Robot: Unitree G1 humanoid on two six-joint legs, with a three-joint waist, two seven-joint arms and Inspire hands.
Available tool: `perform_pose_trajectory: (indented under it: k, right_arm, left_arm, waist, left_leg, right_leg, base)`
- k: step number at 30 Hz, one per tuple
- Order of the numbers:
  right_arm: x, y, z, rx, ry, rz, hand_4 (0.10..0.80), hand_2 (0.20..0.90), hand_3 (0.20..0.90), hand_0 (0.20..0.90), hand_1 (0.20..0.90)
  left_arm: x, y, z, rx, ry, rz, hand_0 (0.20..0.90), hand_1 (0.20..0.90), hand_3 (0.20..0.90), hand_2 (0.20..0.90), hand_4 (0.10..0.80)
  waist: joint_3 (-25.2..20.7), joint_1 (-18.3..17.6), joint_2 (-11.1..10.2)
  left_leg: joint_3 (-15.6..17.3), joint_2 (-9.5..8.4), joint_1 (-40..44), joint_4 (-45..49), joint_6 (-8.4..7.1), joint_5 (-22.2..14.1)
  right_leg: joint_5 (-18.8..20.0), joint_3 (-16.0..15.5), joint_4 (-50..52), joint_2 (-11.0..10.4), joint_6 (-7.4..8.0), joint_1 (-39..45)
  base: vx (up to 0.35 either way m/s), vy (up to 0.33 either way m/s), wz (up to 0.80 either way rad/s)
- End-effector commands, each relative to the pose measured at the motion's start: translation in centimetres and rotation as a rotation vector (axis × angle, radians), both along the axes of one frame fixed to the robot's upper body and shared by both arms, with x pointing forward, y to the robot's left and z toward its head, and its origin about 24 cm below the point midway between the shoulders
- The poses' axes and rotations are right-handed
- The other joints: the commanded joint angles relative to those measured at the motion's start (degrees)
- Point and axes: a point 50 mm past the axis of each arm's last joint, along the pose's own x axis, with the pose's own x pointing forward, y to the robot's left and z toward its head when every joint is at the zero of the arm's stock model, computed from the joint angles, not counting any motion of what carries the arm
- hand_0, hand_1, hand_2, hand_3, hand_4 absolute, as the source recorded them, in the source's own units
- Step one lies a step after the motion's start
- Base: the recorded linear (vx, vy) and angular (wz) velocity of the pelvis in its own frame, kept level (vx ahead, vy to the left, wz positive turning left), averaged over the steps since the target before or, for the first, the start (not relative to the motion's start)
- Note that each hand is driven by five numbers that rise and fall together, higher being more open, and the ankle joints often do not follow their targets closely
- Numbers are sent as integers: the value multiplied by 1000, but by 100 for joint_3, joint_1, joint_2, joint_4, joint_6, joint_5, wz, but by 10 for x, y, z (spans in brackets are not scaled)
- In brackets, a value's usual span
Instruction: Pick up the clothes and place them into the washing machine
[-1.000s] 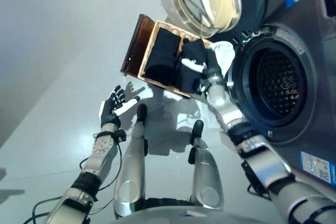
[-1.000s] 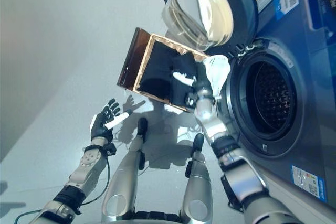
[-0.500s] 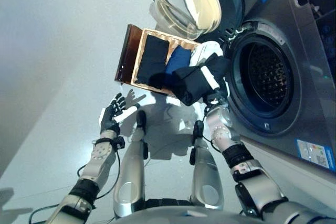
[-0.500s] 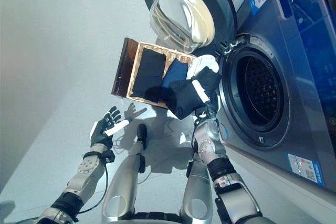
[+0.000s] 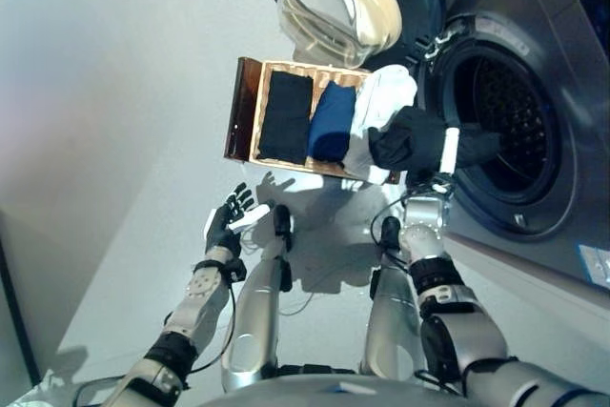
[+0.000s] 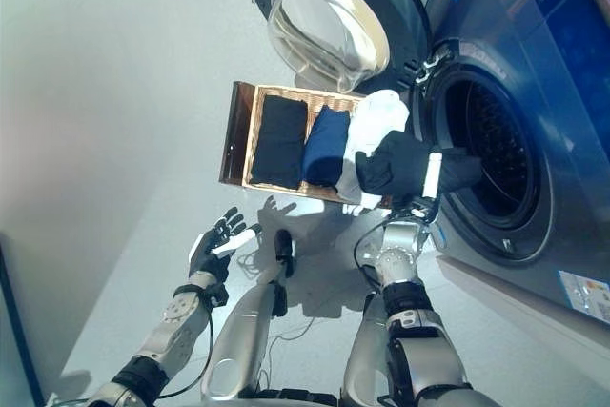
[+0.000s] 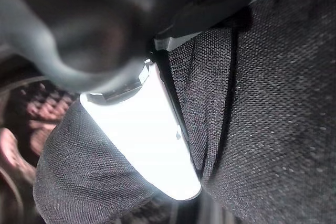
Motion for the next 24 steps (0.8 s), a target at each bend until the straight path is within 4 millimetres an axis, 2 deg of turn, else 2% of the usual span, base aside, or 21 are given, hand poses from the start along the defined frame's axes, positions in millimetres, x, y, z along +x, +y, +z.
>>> perform_pose_trajectory:
  k: [1, 5, 10, 17, 18, 19, 24]
  right_arm:
    - [9, -15, 47, -30, -224, -85, 300, 200, 200, 200, 200]
    - [9, -22, 53, -2, -251, -138, 300, 200, 200, 200, 200]
    - [11, -46, 69, -32, -258, -211, 300, 200, 200, 200, 200]
    - [14, -92, 122, -93, -315, -325, 300, 200, 200, 200, 200]
    - [15, -92, 123, -94, -317, -325, 300, 200, 200, 200, 200]
    - [14, -101, 137, -95, -347, -355, 300, 200, 200, 200, 200]
    - [9, -122, 170, -86, -414, -426, 300, 200, 200, 200, 200]
  left_arm:
    - [3, 0, 14, -29, -93, 5, 900, 900, 900, 900, 800]
    - [2, 0, 11, -31, -81, 7, 900, 900, 900, 900, 800]
    - [1, 3, 11, -28, -85, 7, 900, 900, 900, 900, 800]
    - [-1, 8, 19, -39, -126, 2, 900, 900, 900, 900, 800]
    - [0, 8, 19, -41, -128, 2, 900, 900, 900, 900, 800]
    - [-1, 7, 21, -50, -140, -6, 900, 900, 900, 900, 800]
    - [-1, 4, 24, -69, -155, -22, 900, 900, 900, 900, 800]
  waist:
    - [-171, 37, 112]
    - [-155, 26, 177]
    - [-186, 16, 240]
    - [-196, 71, 397]
    - [-195, 75, 396]
    - [-188, 89, 433]
    - [-189, 103, 530]
  left_leg:
    - [33, 60, 27, 839, -258, -986]
    - [58, 58, 27, 824, -265, -1012]
    - [81, 42, -52, 830, -255, -1005]
    - [139, 23, -83, 756, -268, -1001]
    - [146, 19, -109, 742, -264, -956]
    - [165, 16, -119, 679, -265, -925]
    - [201, -3, -180, 586, -281, -853]
  right_leg:
    - [-118, 188, 289, -173, -173, -239]
    - [-150, 216, 310, -165, -171, -271]
    - [-128, 282, 349, -173, -170, -400]
    - [-212, 353, 401, -183, -165, -531]
    - [-169, 366, 390, -183, -168, -564]
    - [-174, 398, 405, -178, -171, -631]
    - [-196, 489, 471, -154, -188, -802]
  base:
    - [0, 0, 0]
    - [-3, -3, -1]
    - [12, -1, -2]
    - [12, -2, 1]
    - [0, 0, 0]
    - [0, 0, 0]
    - [20, -8, -5]
